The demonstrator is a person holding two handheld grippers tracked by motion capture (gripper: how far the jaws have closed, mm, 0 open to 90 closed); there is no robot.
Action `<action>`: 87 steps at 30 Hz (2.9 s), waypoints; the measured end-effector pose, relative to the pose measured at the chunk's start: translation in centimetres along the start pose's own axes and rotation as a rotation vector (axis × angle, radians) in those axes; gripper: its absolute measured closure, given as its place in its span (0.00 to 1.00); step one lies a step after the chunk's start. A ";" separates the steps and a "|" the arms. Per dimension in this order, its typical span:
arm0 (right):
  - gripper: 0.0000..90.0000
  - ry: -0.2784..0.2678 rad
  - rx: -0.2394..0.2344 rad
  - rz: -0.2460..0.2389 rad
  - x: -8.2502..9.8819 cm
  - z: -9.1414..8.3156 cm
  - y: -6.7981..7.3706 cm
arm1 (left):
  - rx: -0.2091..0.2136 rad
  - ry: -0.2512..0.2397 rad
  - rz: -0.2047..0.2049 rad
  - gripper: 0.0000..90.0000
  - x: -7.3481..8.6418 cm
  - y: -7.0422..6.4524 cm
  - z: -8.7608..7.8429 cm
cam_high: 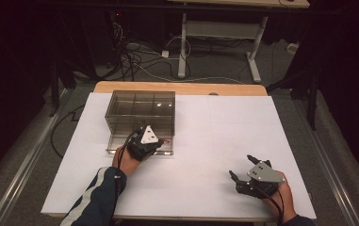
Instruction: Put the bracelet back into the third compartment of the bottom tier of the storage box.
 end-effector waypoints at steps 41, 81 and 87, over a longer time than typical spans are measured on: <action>0.23 -0.002 0.003 -0.003 0.0 0.0 0.0 | -0.034 -0.043 0.035 0.95 -0.6 0.0 -0.9; 0.23 -0.001 0.001 -0.005 -0.1 -0.1 0.0 | -0.094 -0.134 0.147 0.90 -2.2 -1.1 -3.4; 0.23 -0.001 0.001 -0.005 -0.1 -0.1 0.0 | -0.100 -0.146 0.158 0.89 -2.4 -1.3 -3.6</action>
Point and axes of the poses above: each handheld gripper's, and its own axes: z roughly forward along the jaws, x roughly out of its underside, y roughly to its left, the point moved 4 cm from there along z, roughly forward along the jaws, and after that the axes turned 4 degrees about -y, right-handed, at the moved point
